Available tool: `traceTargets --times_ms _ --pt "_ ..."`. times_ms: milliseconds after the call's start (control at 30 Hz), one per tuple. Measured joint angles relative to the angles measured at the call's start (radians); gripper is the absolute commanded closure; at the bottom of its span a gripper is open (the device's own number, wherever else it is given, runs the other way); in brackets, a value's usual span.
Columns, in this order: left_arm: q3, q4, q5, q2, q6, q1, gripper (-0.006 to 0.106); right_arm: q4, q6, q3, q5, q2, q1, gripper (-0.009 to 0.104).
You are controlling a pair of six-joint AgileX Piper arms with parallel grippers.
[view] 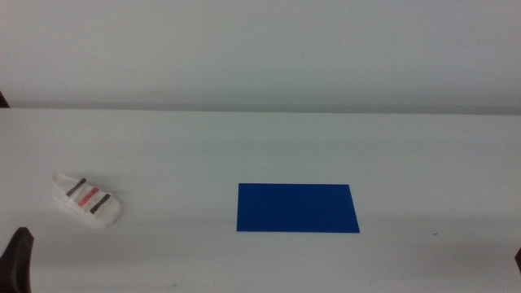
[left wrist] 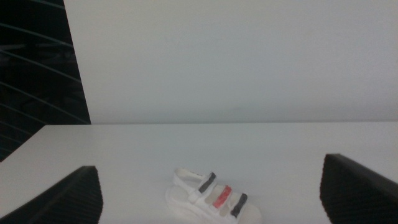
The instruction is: Use one arm to grab the shoe from the table and place it on the mat.
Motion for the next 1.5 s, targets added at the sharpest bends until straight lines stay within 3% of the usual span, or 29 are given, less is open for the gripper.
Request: traceTargets --times_ms 167,500,667,1033,1300,1500 --pt "-0.174 -0.003 0.145 0.199 0.0 0.0 0.007 0.0 0.0 0.0 0.0 0.0 0.0 0.002" --pt "-0.923 -0.072 0.731 0.932 -0.006 -0.011 0.007 0.0 0.0 0.0 0.0 0.0 0.0 0.002" --pt "-1.128 -0.119 0.838 1.223 -0.128 -0.011 0.007 0.0 0.0 0.0 0.0 0.0 0.0 0.002" --pt "-1.293 -0.072 0.976 1.585 -0.6 -0.015 0.007 0.0 0.0 0.0 0.0 0.0 0.0 0.002" --pt "-1.303 -0.052 0.925 1.752 -0.678 -0.002 0.007 0.0 0.0 0.0 0.0 0.0 0.0 0.002" --pt "-1.303 -0.097 0.833 1.838 -0.69 0.036 0.007 0.0 0.0 0.0 0.0 0.0 0.0 0.002"
